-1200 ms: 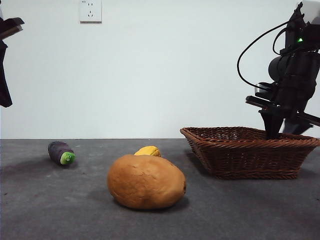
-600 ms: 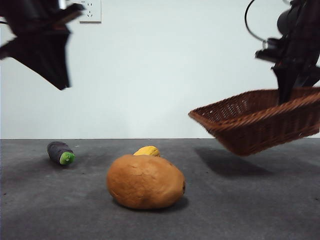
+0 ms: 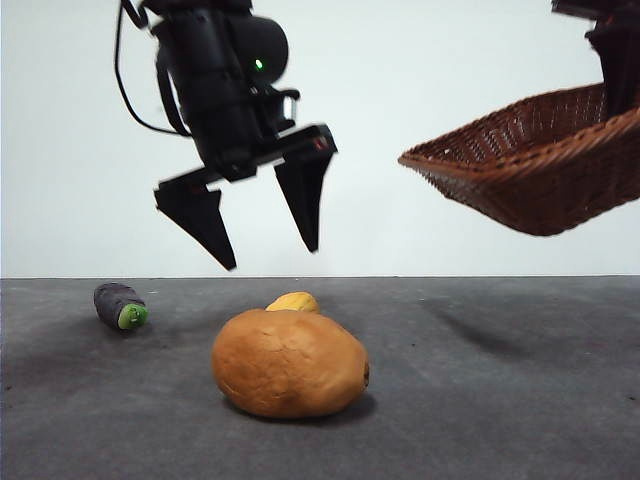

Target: Help me put the vegetables on the table into the basket

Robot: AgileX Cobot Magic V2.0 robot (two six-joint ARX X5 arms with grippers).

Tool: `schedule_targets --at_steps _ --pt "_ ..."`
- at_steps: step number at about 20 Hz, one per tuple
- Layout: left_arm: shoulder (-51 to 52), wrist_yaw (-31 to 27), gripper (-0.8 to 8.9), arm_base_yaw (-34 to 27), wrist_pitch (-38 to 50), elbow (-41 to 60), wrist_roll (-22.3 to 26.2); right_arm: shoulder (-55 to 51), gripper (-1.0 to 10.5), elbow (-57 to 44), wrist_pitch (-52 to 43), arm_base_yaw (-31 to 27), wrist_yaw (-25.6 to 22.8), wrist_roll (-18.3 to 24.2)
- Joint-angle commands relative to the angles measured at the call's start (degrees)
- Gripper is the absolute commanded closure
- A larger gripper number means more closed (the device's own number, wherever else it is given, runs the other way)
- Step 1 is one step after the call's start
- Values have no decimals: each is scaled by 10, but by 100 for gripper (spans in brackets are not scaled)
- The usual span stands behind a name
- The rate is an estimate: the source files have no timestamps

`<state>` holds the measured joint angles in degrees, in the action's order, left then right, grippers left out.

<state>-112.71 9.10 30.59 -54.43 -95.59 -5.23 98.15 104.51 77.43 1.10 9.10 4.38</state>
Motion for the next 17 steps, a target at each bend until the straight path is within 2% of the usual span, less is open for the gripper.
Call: schedule_targets --at_steps 1,7,11,14,17 --pt "-30 -2 205 5 10 0 -3 -13 963 3 9 0 4 3" --pt "-73 -4 220 14 23 0 -8 -16 963 2 10 0 3 3" --pt "-87 -6 238 21 31 0 -37 -16 963 2 11 0 3 3" --pt "-88 -16 453 24 23 0 -37 -16 963 2 10 0 3 3" --pt "-88 -16 741 24 17 0 -36 -16 963 2 10 0 5 3"
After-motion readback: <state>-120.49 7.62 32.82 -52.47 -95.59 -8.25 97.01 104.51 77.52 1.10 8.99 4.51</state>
